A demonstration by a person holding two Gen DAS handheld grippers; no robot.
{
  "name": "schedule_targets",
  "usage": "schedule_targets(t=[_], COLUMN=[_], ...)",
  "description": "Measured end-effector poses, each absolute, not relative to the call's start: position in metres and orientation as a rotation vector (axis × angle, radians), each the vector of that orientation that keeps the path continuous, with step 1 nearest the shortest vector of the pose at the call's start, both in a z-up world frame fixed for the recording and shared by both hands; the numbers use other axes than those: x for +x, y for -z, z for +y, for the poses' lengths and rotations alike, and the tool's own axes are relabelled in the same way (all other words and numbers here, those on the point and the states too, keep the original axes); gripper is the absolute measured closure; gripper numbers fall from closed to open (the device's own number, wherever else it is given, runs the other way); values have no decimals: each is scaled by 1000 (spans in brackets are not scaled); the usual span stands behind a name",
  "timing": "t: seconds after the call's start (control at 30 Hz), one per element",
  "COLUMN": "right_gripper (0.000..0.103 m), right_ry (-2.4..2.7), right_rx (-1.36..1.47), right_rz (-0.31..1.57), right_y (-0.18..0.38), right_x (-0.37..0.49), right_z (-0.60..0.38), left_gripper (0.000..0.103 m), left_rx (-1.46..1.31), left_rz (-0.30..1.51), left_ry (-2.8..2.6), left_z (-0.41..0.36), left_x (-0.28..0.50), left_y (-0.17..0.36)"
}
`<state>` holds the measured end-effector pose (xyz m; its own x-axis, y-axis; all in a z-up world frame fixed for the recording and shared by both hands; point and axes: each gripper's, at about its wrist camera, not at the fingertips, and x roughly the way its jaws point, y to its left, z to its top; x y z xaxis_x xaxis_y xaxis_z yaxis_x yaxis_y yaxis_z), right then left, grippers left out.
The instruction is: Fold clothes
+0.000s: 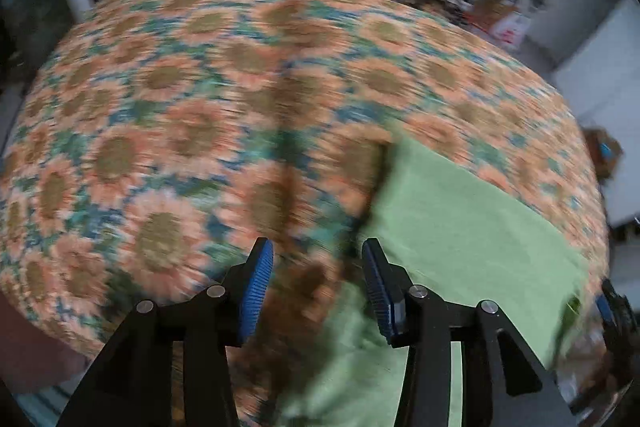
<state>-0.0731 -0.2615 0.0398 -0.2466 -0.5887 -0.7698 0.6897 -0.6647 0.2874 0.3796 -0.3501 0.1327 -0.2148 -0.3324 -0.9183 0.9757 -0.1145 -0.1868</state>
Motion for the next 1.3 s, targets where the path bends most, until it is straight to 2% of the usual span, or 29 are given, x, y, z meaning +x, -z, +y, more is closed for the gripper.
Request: schedule_targets(t=[0.23, 0.43, 0.47, 0.5, 0.6, 0.73, 0.77, 0.8, 0.87, 0.9, 1.13, 1.17, 1.2, 1.27, 1.3], right_gripper=[46, 46, 46, 46, 46, 45, 45, 45, 45, 45, 45, 45, 45, 44, 44], right_ry=[1664, 1506, 1482, 1459, 1434, 1462, 1470, 1473, 1476, 1478, 1574, 1590, 1602, 1635, 1655], right_rx=[962, 866, 870, 879, 872, 883, 898, 915, 950, 962, 1019, 1033, 1045, 1071, 1089], right_rz=[383, 554, 567, 576, 603, 599, 587, 572, 539, 524, 439, 425, 412, 388, 374], right_y=[-61, -52, -51, -47, -41, -35, -33, -32, -30, -29, -27, -27, -25, -21, -18], right_x=[42, 130, 141, 147, 161, 164, 161, 159, 153, 150, 119, 114, 110, 102, 97], right_z=[-288, -316, -319, -322, -320, -309, -308, -306, -299, -294, -241, -234, -229, -220, -214], left_gripper=[56, 57, 85, 94, 97, 93, 84, 67, 50, 49, 48, 51, 61, 68, 79], left_rx=[1052, 1117, 1063, 1008, 901, 865, 857, 849, 832, 824, 790, 808, 820, 817, 829], left_rz=[1019, 742, 814, 886, 968, 1035, 1055, 1076, 1115, 1135, 1466, 1458, 1445, 1399, 1357], left_ry=[1825, 1699, 1709, 1717, 1661, 1600, 1590, 1579, 1558, 1547, 1670, 1704, 1731, 1759, 1755], left_z=[-328, -325, -328, -331, -331, -331, -330, -330, -329, -329, -305, -302, -299, -295, -294], left_x=[340, 344, 359, 373, 415, 438, 442, 447, 456, 460, 469, 463, 459, 457, 455], left_y=[-139, -105, -104, -104, -107, -102, -100, -99, -96, -95, -74, -73, -72, -76, -78])
